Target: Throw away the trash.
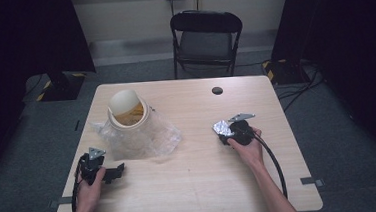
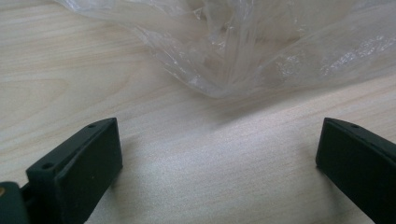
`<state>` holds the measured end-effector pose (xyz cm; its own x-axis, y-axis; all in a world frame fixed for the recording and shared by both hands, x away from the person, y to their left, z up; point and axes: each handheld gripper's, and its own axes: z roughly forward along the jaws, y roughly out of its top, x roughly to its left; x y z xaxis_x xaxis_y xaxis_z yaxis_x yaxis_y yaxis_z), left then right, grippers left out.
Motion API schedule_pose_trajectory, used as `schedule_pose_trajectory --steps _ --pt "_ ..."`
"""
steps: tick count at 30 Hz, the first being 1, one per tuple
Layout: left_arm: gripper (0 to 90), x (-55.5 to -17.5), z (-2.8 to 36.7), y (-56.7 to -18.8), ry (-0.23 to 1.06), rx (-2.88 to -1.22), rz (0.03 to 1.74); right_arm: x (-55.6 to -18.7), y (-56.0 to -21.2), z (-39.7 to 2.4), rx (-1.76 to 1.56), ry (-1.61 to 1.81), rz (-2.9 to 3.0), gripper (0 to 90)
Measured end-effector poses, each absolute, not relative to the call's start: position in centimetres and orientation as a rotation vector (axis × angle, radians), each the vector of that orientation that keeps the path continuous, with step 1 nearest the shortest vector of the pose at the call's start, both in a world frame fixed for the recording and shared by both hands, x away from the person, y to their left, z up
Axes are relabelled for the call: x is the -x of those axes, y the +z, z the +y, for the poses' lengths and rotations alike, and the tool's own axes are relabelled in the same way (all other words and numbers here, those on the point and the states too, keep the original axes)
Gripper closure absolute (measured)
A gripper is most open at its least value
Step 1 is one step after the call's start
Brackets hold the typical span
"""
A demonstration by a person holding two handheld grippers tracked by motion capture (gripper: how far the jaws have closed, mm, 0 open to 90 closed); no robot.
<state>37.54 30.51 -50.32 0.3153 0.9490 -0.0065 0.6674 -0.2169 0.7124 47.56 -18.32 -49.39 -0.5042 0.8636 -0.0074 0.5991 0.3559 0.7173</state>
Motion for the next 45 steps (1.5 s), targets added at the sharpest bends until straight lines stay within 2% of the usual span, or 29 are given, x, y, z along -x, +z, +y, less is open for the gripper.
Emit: schedule_pose_trajectory --steps 24,45 --pt "0.0 -37.5 30.5 -50.3 0.589 -1.969 1.425 -46.5 -47.6 -17.8 -1.281 1.043 2.236 34.2" --pt "0.0 -37.5 30.5 -50.3 0.589 -1.969 1.425 -45.8 -44.3 -14.0 -1.176 1.191 2.285 34.2"
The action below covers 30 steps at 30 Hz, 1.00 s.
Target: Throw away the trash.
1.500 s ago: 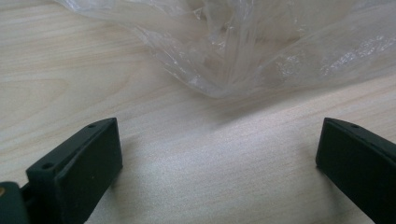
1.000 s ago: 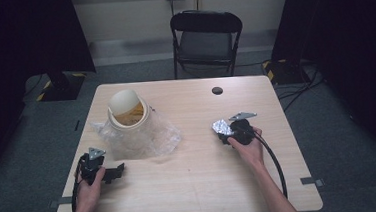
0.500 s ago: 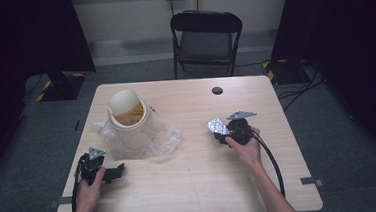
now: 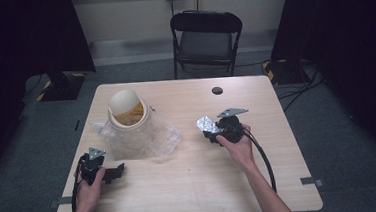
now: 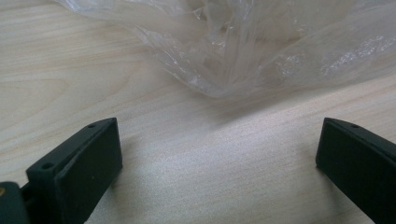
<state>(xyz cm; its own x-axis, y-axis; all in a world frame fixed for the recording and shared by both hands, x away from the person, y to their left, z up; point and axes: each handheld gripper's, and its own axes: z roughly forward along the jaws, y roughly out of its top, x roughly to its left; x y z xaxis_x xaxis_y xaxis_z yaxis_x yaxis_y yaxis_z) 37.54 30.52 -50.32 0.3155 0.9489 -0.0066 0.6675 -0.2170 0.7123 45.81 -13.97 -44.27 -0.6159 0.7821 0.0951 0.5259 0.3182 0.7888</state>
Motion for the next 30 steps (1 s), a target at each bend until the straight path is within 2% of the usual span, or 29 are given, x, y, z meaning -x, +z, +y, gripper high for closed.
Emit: schedule_pose_trajectory --steps 11,22,30 --pt "0.0 -37.5 30.5 -50.3 0.588 -1.969 1.425 -45.4 -41.6 -10.1 -1.056 1.244 2.346 34.2" --pt "0.0 -37.5 30.5 -50.3 0.589 -1.969 1.425 -45.8 -37.1 -4.5 -0.882 1.277 2.415 34.2" --pt "0.0 -37.5 30.5 -50.3 0.589 -1.970 1.425 -46.0 -36.6 -1.4 -0.826 1.313 2.452 34.2"
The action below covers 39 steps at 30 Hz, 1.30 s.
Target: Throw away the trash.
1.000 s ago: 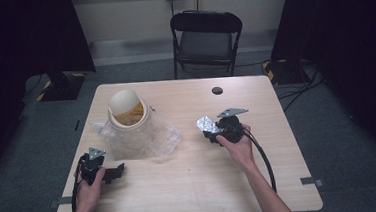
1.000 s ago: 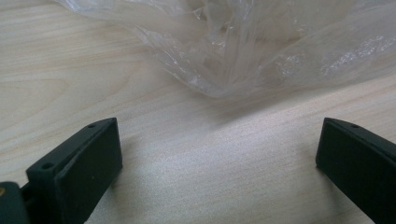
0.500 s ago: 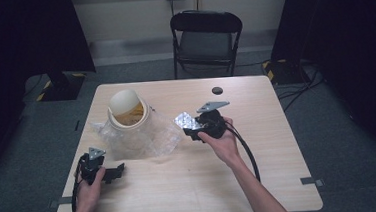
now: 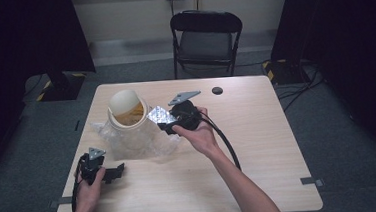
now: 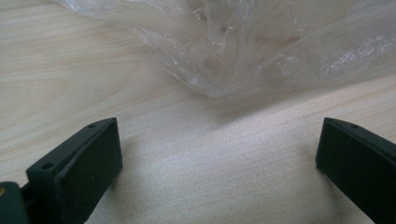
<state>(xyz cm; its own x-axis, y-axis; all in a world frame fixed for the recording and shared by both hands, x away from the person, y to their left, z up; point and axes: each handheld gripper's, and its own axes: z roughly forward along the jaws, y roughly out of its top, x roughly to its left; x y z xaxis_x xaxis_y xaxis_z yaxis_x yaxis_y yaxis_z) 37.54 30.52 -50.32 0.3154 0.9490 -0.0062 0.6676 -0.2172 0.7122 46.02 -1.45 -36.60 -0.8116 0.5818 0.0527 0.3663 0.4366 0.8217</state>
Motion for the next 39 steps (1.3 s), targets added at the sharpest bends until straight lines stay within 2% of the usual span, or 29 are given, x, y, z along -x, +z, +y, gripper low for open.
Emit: schedule_pose_trajectory --steps 7,24,39 --pt "0.0 -37.5 30.5 -50.3 0.589 -1.970 1.426 -46.3 -36.3 -0.9 -0.796 1.356 2.451 34.2" --pt "0.0 -37.6 30.5 -50.3 0.588 -1.968 1.426 -47.2 -36.3 4.4 -0.734 1.332 2.528 34.2" --pt "0.0 -37.6 30.5 -50.3 0.589 -1.967 1.426 -48.8 -35.6 6.5 -0.744 1.309 2.509 34.8"
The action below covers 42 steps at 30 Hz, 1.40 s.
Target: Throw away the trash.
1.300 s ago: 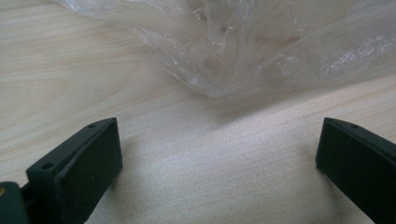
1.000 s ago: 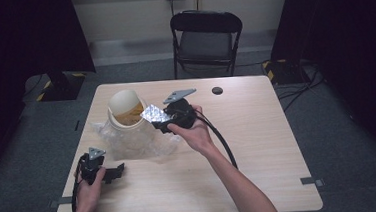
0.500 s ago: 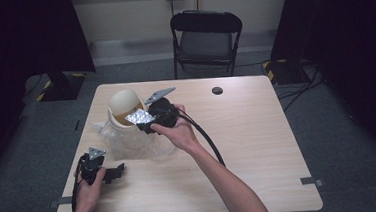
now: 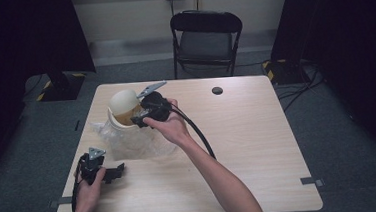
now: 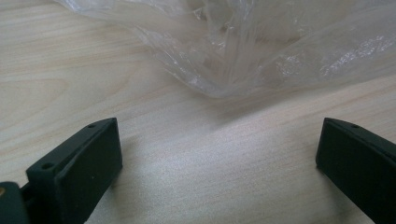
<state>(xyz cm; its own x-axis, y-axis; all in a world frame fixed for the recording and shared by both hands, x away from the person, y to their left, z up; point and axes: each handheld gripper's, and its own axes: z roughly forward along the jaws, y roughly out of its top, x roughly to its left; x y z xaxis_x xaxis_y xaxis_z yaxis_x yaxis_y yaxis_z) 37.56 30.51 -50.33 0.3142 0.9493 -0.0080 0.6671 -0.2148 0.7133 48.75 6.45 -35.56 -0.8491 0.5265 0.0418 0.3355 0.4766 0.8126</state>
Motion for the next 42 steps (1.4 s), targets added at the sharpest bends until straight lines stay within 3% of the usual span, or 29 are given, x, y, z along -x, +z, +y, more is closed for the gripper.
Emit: schedule_pose_trajectory --steps 22,42 --pt "0.0 -37.6 30.5 -50.3 0.587 -1.967 1.424 -49.5 -36.3 8.9 -0.720 1.283 2.508 37.0" --pt "0.0 -37.6 30.5 -50.4 0.583 -1.963 1.419 -49.1 -35.5 7.3 -0.739 1.376 2.487 20.6"
